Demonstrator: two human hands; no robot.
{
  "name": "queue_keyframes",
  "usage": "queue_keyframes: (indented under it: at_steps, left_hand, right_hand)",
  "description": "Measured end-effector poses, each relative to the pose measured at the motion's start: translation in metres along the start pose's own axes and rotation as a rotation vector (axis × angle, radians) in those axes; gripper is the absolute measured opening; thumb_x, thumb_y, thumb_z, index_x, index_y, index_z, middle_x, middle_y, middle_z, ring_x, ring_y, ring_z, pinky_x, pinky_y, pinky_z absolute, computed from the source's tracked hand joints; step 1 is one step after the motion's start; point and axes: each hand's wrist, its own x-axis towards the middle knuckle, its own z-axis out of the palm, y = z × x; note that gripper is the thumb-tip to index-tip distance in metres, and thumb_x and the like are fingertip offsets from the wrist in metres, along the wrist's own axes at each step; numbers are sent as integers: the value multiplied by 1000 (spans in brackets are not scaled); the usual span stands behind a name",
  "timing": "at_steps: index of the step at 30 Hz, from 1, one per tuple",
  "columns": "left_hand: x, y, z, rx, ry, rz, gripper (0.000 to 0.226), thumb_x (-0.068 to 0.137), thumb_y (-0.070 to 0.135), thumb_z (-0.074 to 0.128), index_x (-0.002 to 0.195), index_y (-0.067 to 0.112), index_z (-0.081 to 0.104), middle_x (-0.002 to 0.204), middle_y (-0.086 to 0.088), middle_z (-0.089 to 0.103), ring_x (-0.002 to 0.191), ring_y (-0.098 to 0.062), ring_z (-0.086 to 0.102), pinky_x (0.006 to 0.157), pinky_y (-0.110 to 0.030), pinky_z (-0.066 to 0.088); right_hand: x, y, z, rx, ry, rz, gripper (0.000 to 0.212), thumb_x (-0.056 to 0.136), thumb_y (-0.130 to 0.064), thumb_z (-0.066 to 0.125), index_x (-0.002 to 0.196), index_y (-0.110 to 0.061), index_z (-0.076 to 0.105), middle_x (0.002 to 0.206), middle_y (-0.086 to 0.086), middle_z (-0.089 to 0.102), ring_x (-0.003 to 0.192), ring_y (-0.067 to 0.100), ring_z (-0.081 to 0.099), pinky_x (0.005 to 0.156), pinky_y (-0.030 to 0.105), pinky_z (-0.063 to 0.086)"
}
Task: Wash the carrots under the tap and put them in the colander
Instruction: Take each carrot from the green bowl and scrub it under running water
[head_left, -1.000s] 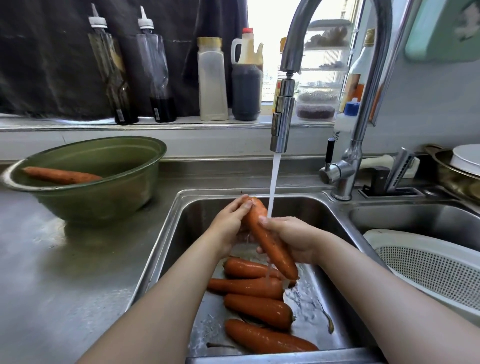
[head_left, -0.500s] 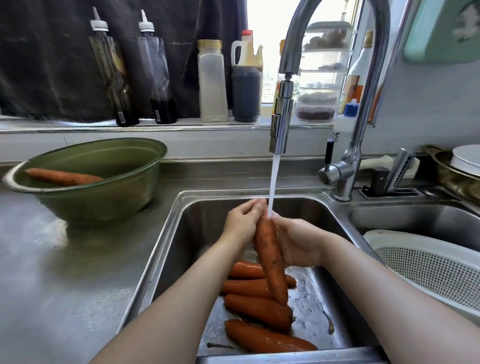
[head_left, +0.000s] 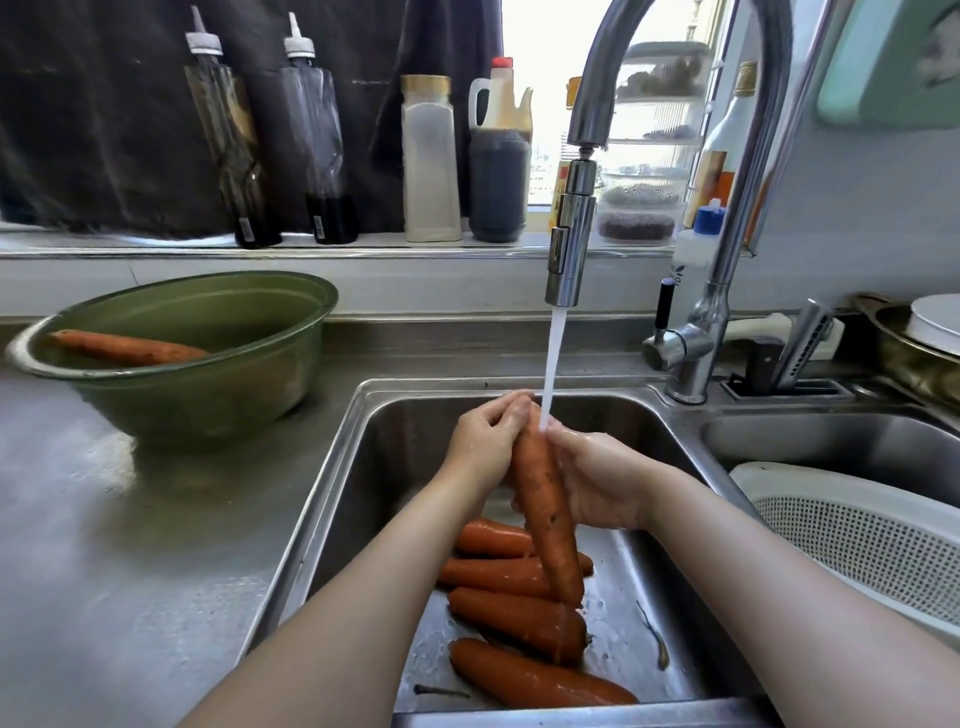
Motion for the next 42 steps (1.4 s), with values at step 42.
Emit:
queue_keyframes:
  at_steps: [42]
  left_hand:
    - [6,-11,-34,75,-243,-138,38,89,65,62,124,52,69,130,-3,68,123,-31,61,114,-54,43]
  right_hand:
    - [-2,-3,15,-169,224,-99,59,94,-58,64,129,-11,62,111,19,75,84,30,72,72,45,60]
